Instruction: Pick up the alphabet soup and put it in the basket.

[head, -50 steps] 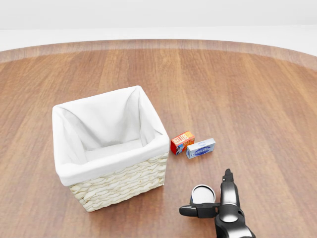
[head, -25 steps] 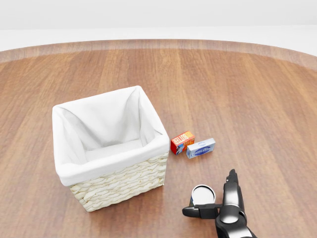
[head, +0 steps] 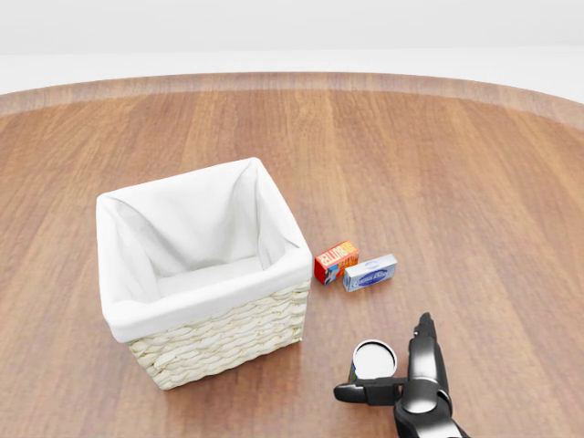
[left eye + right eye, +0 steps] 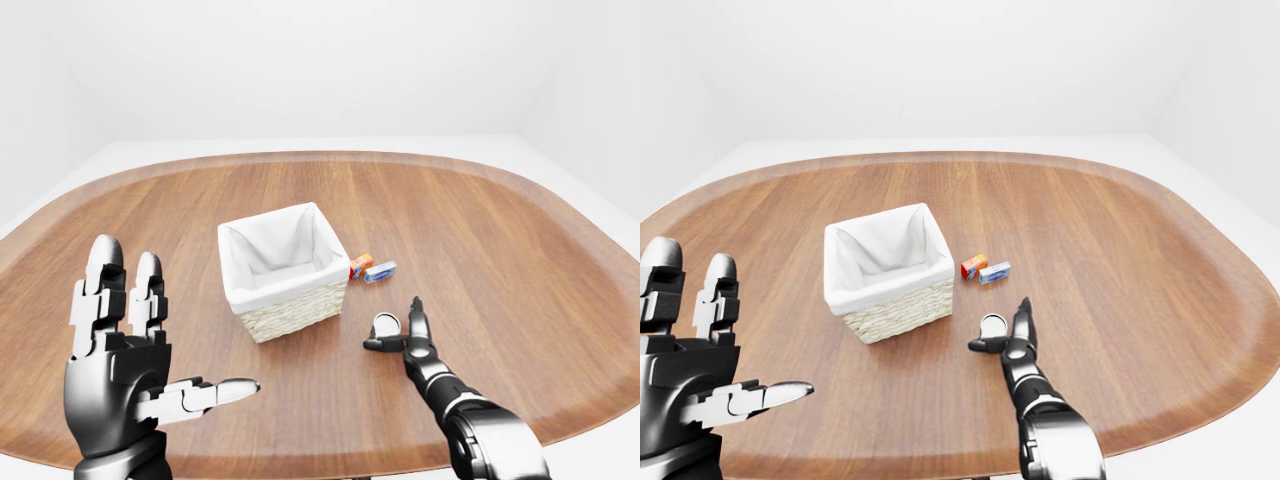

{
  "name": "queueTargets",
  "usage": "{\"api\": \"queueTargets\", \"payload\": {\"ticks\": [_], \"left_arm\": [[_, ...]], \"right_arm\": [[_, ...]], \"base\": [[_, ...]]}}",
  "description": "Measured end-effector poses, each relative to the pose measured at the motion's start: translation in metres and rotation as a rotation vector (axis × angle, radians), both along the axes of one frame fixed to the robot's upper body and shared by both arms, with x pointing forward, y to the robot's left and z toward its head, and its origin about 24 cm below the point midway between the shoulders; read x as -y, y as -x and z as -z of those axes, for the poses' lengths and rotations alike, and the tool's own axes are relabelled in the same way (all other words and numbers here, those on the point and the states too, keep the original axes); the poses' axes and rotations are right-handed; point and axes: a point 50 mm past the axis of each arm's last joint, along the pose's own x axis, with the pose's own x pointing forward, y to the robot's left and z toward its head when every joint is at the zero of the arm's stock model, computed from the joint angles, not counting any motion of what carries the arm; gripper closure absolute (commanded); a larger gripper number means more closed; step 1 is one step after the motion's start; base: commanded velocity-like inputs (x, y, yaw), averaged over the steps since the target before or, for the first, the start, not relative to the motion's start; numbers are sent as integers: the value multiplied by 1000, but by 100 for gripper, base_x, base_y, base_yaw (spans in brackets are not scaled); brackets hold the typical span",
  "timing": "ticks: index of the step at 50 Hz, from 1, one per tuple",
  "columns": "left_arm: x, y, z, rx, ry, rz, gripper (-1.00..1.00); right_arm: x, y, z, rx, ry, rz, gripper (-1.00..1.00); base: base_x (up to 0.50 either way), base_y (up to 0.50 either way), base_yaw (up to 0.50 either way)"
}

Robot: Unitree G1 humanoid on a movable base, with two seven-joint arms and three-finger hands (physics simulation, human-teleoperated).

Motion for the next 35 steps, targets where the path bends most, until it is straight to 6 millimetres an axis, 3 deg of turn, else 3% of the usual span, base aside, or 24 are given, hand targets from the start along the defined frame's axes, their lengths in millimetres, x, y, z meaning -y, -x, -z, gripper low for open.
{"api": "queueTargets", "payload": {"ticks": [35], "left_arm": [[-1,2,-1,3,4,5,-100]], "right_arm": [[-7,-7,-6,26,41,-18,-100]], "base": [[0,0,0]]}}
